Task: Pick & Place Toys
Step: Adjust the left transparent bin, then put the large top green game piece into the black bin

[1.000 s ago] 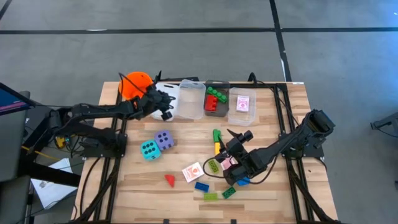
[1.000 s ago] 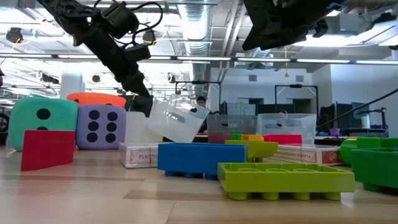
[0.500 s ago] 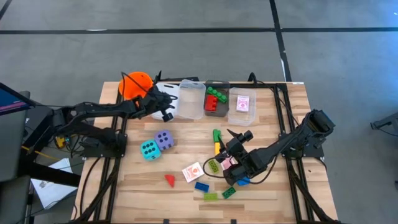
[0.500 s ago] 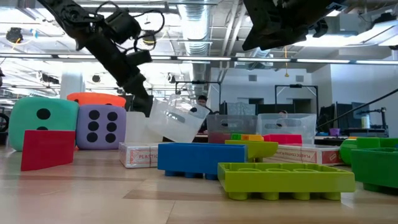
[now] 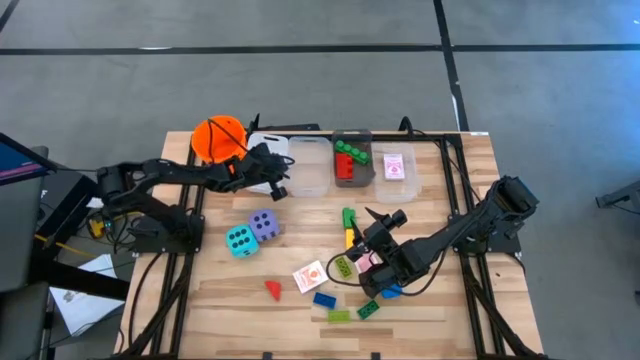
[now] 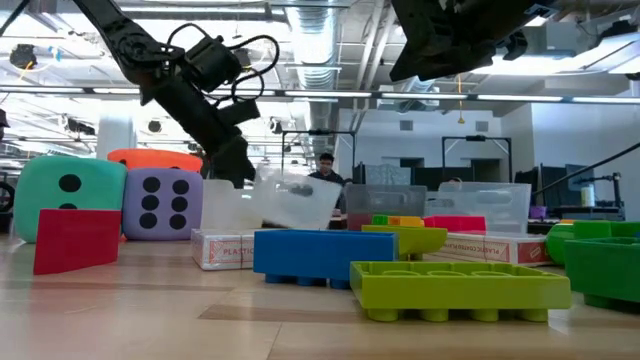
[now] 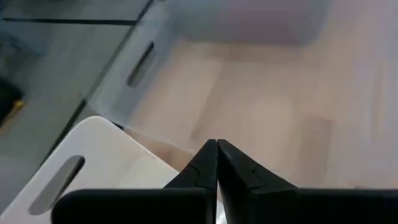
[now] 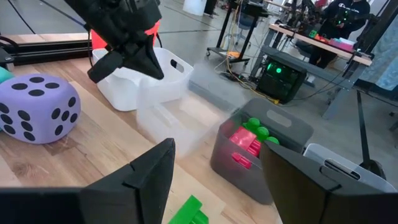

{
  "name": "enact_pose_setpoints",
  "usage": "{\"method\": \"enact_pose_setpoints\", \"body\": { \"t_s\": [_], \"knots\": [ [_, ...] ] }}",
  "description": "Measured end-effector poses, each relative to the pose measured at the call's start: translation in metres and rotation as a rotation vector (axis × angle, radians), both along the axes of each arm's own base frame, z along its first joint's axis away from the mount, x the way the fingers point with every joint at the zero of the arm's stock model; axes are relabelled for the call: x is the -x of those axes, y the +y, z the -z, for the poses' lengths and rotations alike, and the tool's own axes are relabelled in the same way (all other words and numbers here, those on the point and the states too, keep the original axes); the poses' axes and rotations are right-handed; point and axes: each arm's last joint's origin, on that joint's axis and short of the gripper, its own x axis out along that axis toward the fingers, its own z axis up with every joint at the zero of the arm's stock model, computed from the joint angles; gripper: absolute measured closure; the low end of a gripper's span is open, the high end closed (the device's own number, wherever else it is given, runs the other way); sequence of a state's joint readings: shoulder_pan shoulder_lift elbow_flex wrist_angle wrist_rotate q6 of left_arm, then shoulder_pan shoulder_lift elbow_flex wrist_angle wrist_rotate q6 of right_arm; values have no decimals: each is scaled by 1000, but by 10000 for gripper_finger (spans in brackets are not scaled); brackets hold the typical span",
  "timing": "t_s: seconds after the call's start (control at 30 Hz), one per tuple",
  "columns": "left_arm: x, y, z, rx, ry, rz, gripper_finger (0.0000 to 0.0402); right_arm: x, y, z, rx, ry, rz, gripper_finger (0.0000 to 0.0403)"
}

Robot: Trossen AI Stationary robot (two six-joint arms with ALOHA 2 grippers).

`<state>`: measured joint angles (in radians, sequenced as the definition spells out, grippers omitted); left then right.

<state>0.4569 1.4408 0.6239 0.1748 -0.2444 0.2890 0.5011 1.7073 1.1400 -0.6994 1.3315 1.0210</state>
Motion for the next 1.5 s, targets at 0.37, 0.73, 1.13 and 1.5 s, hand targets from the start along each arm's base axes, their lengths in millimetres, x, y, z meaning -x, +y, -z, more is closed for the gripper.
{"method": "enact_pose_setpoints", "body": {
  "t_s": [0.37, 0.73, 1.13, 1.5],
  "knots": [
    [7, -17, -39, 115, -245, 144, 399, 0, 0, 0, -2, 5, -3, 171],
    [-9, -95, -55, 360, -352, 781, 388, 0, 1, 1, -17, 21, -11, 170],
    [-55, -119, -22, 143, -457, 1000, 281, 1, 3, 1, -41, 30, -26, 170],
    [-79, -105, -13, -309, -587, 876, 167, 14, 14, 4, -217, -115, 3, 171]
  ]
}}
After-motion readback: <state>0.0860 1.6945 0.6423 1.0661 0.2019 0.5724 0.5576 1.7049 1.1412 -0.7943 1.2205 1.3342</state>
